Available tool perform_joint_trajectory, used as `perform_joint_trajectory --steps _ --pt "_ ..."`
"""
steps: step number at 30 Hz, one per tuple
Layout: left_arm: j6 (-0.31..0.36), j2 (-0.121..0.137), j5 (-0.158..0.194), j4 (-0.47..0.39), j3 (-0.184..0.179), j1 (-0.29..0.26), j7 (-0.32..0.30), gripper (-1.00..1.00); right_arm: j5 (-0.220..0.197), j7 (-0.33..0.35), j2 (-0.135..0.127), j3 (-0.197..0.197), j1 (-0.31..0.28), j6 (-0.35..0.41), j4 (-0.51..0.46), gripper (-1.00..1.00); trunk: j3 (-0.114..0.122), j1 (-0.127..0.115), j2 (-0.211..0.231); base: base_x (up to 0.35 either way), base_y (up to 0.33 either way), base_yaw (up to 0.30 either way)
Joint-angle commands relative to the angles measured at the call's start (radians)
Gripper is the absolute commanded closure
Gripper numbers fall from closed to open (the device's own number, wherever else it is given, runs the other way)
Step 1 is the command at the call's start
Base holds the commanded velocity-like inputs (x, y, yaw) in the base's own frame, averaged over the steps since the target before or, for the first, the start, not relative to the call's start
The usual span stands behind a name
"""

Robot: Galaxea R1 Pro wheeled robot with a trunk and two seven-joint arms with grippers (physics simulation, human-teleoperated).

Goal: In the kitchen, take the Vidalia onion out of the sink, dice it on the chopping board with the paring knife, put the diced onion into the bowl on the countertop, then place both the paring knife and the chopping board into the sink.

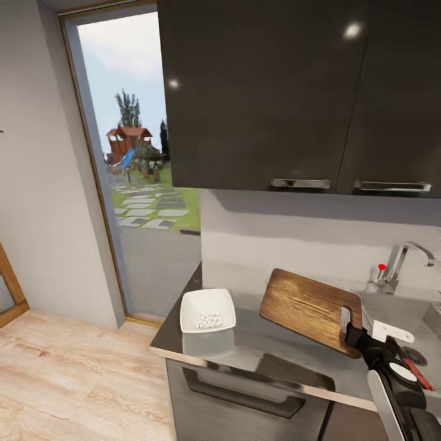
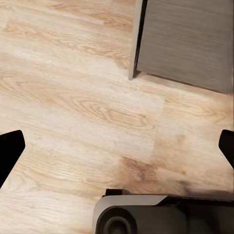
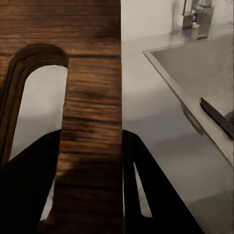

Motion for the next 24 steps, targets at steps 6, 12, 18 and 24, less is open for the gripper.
perform_joint_trajectory --steps 6,12,18,24 --pt "-0.002 0.002 -0.01 0.008 -0.008 0.0 0.008 -1.0 -0.024 -0.137 0.017 -0.001 0.0 0.097 0.0 1.0 0.0 0.0 -0.001 -0.002 -0.287 0.0" --pt "-0.002 -0.005 -0.021 0.014 -0.008 0.0 0.008 -1.0 -0.225 -0.465 0.03 0.0 0.0 0.116 -0.003 1.0 0.0 0.0 -0.001 0.0 -0.292 0.0" --pt "-0.002 -0.006 -0.021 0.014 -0.008 0.0 0.009 -1.0 -0.355 -0.586 0.033 0.025 0.0 0.112 -0.013 1.0 0.001 0.0 -0.001 0.0 -0.296 -0.085" --pt "-0.003 -0.006 -0.021 0.012 -0.008 0.0 0.009 -1.0 -0.362 -0.591 0.034 0.027 0.0 0.113 -0.013 1.0 0.005 0.0 -0.001 0.0 -0.296 -0.25"
